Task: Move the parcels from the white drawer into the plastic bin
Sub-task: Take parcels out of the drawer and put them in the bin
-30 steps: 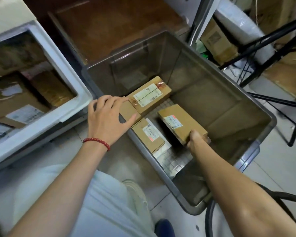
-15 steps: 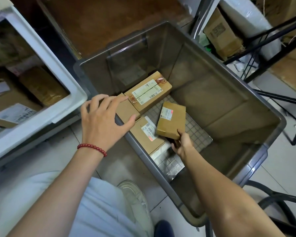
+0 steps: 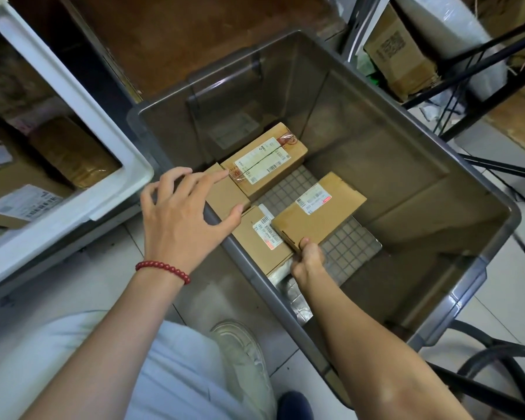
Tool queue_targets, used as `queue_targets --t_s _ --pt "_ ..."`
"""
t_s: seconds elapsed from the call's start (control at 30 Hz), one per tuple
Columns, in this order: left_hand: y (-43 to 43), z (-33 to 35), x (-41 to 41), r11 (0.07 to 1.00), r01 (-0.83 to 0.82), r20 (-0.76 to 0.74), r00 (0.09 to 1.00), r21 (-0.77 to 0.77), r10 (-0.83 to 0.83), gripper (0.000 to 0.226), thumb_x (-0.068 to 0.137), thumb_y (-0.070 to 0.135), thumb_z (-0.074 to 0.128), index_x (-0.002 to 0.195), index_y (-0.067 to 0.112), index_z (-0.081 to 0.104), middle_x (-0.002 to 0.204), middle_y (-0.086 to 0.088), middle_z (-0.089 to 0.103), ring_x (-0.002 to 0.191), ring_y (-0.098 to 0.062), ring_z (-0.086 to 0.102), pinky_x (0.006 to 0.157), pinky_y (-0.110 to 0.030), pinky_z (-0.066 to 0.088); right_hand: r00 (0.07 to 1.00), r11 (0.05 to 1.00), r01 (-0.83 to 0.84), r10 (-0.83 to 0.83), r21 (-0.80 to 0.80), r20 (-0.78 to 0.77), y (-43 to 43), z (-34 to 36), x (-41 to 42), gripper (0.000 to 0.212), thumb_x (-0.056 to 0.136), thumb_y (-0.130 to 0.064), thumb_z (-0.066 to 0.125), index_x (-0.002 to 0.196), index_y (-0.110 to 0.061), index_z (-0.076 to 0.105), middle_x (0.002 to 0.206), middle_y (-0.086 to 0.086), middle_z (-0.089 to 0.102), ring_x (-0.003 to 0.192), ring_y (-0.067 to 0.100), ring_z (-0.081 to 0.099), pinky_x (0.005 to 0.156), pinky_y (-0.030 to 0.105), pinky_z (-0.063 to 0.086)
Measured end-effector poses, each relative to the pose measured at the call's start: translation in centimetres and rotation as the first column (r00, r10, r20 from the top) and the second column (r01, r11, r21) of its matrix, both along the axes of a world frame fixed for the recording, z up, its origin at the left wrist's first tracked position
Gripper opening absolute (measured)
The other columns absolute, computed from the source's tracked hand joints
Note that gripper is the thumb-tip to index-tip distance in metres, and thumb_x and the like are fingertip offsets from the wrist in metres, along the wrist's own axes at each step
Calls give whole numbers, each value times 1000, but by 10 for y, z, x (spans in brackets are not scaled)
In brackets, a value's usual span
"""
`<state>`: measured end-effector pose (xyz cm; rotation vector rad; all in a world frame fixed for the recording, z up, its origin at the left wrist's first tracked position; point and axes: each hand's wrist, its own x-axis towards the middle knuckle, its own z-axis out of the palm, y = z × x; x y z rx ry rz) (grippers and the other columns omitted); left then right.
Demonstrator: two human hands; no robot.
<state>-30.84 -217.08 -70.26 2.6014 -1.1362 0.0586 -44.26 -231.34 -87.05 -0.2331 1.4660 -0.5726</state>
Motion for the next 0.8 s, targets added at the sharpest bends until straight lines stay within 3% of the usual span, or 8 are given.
queue_targets --t_s 0.1,0.23,0.33,0.43,0.53,0.6,0.7,0.8 --pt "0 1 0 1000 7 -17 1000 -1 -7 60 81 66 37 128 33 54 122 3 62 126 -21 41 95 -46 34 998 998 -57 58 -19 25 0 -10 -2 14 90 -1 51 92 -14 55 117 9 66 114 28 60 104 46 44" --pt "1 2 0 1000 3 -20 1000 -13 -3 58 81 66 39 128 34 54 121 4 62 125 -21 41 95 -46 35 991 991 -124 121 -46 -60 -1 -16 -7 10 90 -7 60 99 -12 59 116 12 67 110 29 62 103 45 46" --pt "0 1 -1 1000 5 -23 1000 -15 -5 57 82 65 41 127 35 54 120 5 63 125 -20 40 95 -47 35 971 978 -201 191 -59 -143 -4 -19 -8 48 80 -17 74 120 -10 49 121 10 62 111 28 61 102 44 47" --pt "0 1 -1 1000 6 -26 1000 -22 -6 56 82 65 42 127 34 54 118 4 63 125 -21 41 95 -48 36 934 952 -288 256 -99 -249 -13 -20 -8 55 78 -17 79 119 -16 43 119 9 61 109 27 62 102 42 47" --pt "1 1 -1 1000 7 -27 1000 -17 -7 57 81 65 41 127 34 54 118 3 64 125 -22 41 95 -50 36 849 875 -473 422 -104 -318 -16 -16 -9 40 89 -26 69 119 -6 50 117 9 64 102 22 61 94 31 47" --pt "1 1 0 1000 11 -30 999 -17 -11 58 81 65 39 128 34 55 117 3 64 125 -22 41 94 -49 36 758 793 -600 520 -109 -393 -17 -13 -9 51 95 -33 59 129 0 41 115 6 56 106 23 55 90 26 40" --pt "0 1 0 1000 16 -34 999 -9 -17 58 82 65 38 128 34 54 116 3 64 125 -22 40 94 -49 36 654 697 -710 602 -98 -458 -22 -11 -9 60 97 -39 51 133 3 28 117 8 47 121 28 49 95 30 36" --pt "-1 0 0 1000 8 -33 999 -19 -9 56 82 63 40 128 34 54 116 5 64 125 -21 40 94 -48 35 601 653 -754 644 -70 -472 -24 -13 -7 58 97 -43 50 131 -1 28 121 9 49 120 28 49 95 32 35"
